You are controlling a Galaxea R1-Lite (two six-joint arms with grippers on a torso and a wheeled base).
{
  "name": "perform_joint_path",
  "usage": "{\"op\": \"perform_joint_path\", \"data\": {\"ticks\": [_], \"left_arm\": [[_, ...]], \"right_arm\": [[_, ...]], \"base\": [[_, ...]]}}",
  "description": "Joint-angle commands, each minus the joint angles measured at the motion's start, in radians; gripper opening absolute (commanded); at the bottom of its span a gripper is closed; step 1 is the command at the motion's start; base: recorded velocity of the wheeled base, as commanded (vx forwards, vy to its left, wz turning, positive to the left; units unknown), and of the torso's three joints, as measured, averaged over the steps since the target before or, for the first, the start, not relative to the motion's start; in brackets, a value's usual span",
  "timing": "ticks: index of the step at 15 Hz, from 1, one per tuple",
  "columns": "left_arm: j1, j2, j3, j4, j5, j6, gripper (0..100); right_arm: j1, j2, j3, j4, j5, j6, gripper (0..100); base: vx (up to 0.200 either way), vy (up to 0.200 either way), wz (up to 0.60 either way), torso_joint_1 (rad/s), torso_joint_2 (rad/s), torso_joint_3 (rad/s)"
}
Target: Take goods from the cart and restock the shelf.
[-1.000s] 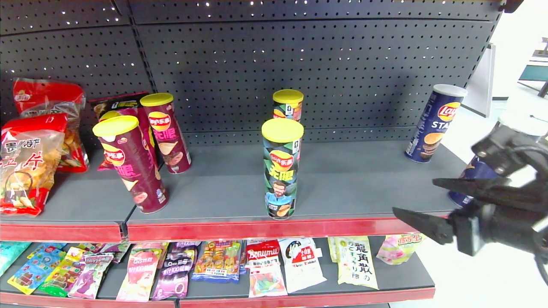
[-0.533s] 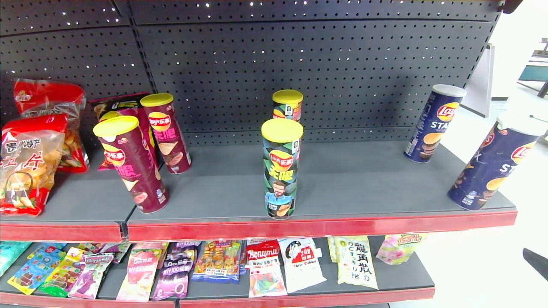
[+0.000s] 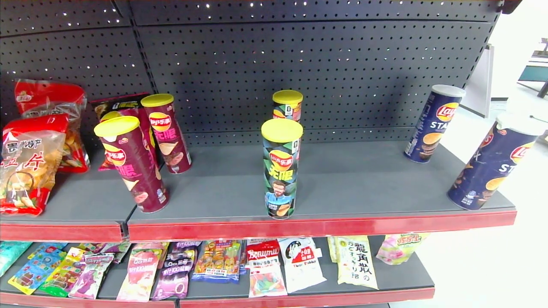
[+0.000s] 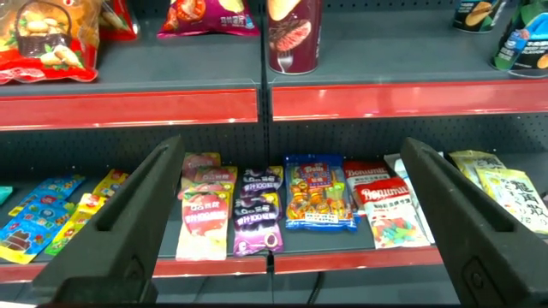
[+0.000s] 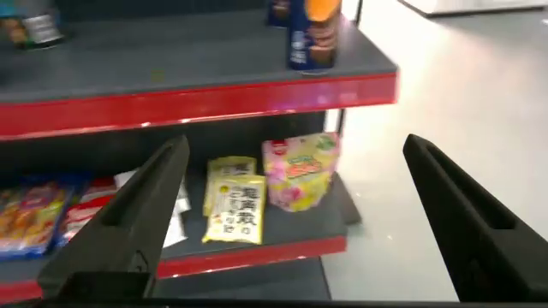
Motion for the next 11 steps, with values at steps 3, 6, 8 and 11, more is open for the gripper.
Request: {"op": "perform_joint_path", "data": {"ticks": [3, 6, 8, 11], "left_arm": [[0.001, 0.0, 0.001, 0.0, 0.0, 0.0, 100], [0.001, 0.0, 0.001, 0.0, 0.0, 0.001, 100], [0.001, 0.0, 0.001, 0.0, 0.0, 0.001, 100], [0.001, 0.0, -0.001, 0.0, 0.0, 0.001, 100]], "right_arm": [[0.003, -0.065, 0.026, 0.044, 0.23, -0.027, 100], [0.001, -0.065, 0.026, 0.045, 0.144, 0.005, 100], [0.001, -0.065, 0.026, 0.045, 0.145, 0.005, 100], [0.001, -0.065, 0.026, 0.045, 0.145, 0.005, 100]], "base": [[0.0, 0.0, 0.0, 0.0, 0.0, 0.0], [0.0, 0.0, 0.0, 0.0, 0.0, 0.0], [0.0, 0.0, 0.0, 0.0, 0.0, 0.0], [0.0, 0.0, 0.0, 0.0, 0.0, 0.0]]}}
